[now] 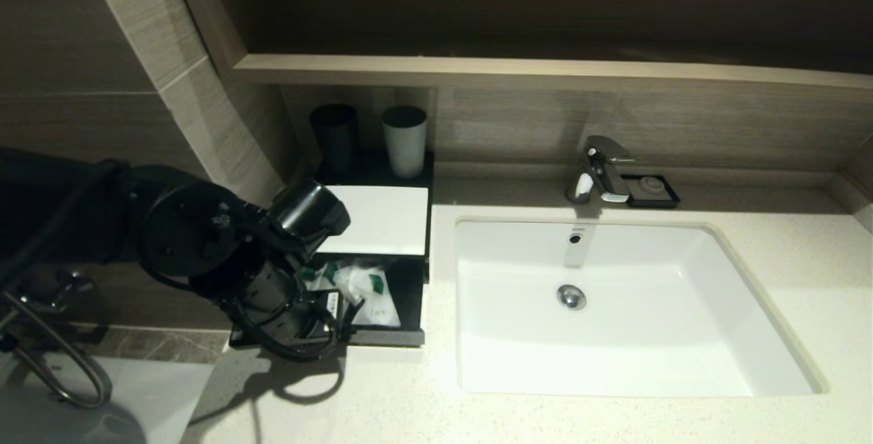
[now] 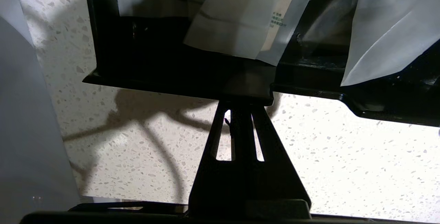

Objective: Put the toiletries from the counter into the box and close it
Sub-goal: Close the drawer

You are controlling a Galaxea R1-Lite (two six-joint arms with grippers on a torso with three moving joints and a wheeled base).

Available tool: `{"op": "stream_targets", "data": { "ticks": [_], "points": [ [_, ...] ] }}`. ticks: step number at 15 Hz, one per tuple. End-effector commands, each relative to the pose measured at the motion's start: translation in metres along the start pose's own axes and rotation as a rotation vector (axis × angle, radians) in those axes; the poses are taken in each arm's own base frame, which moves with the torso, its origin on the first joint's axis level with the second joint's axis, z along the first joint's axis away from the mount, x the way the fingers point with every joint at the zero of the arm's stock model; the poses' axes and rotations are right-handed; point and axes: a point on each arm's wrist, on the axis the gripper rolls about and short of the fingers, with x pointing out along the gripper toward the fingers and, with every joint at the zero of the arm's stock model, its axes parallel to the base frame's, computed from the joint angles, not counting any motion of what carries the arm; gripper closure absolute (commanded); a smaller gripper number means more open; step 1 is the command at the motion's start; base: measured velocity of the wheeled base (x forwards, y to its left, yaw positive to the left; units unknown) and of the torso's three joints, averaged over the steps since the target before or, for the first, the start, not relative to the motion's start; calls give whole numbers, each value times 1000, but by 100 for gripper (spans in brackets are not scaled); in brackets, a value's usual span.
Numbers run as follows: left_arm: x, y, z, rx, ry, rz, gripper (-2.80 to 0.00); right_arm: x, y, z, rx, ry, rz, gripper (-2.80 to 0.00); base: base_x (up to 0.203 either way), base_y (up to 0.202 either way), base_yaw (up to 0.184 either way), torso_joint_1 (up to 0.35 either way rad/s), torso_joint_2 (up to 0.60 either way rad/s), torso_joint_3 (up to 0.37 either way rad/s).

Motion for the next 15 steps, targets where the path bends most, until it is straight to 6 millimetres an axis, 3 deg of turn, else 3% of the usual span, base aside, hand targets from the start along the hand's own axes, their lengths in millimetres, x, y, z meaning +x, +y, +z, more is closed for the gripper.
{"op": "stream_targets", "data": {
  "ticks": [1, 15],
  "points": [
    [4, -2, 4, -7, 2, 5, 0, 0, 0, 0, -1, 0, 0, 0, 0, 0, 0, 0, 0, 0],
    [8, -8, 31, -43, -48, -13, 0, 0, 0, 0, -1, 0, 0, 0, 0, 0, 0, 0, 0, 0]
  ]
}}
